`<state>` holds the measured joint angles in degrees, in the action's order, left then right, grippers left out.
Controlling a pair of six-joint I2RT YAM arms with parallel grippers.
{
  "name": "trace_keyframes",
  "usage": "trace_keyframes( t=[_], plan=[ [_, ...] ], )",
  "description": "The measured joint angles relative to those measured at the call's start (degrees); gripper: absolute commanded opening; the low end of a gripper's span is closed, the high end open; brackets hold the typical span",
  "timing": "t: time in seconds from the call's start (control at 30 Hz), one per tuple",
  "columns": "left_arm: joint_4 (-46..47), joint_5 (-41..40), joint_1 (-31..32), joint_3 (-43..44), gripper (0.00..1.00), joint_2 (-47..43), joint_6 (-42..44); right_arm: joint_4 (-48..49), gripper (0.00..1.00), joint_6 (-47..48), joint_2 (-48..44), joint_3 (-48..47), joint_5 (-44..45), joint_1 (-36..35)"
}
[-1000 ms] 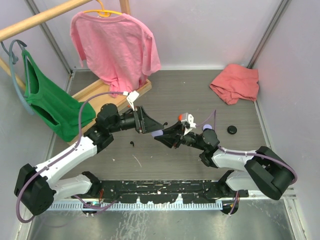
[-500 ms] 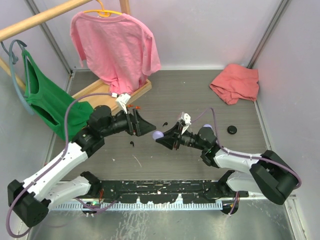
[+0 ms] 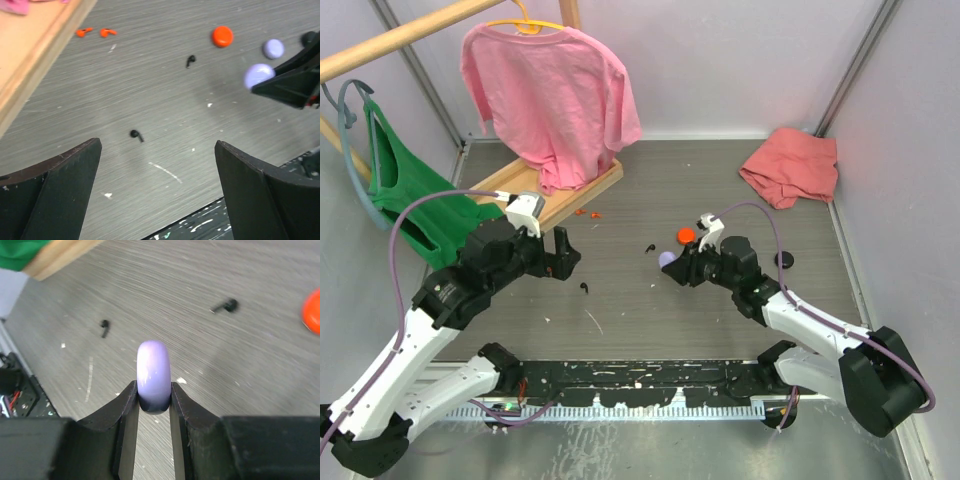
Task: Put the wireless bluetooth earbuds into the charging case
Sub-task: Place the charging case at the center of the board.
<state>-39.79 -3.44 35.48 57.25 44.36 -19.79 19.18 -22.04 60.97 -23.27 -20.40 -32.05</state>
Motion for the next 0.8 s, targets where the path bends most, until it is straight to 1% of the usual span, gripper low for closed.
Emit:
trace_keyframes(
  t=[0.1,0.27,0.4,0.6,0.67,0.8],
  plan=[
    [-3.3,-4.3,0.0,1.1,0.98,-1.3,3.6,-5.9,0.01,-1.5,-0.3,0.0,1.4,3.8],
    [-5.5,-10.5,0.0,1.1,0.98,-3.6,8.9,-13.7,0.01,-4.0,-0.4,0.0,3.3,12.9],
    [-4.9,-12.4,0.0,-0.6,0.98,-5.1,10.5,-16.2,0.03,-5.9,-0.3,1.2,3.4,19.4],
    [-4.3,-13.6,-0.3,-3.5,0.98,-6.9,11.8,-18.2,0.05,-6.9,2.7,2.4,3.0,26.4],
    [-3.9,-13.6,-0.4,-4.8,0.98,-7.7,11.8,-18.2,0.08,-7.0,4.6,2.4,2.3,28.1],
    [-3.7,-13.6,-0.4,-5.7,0.98,-8.9,11.8,-17.4,0.22,-7.6,8.4,2.4,0.1,30.8]
  ],
)
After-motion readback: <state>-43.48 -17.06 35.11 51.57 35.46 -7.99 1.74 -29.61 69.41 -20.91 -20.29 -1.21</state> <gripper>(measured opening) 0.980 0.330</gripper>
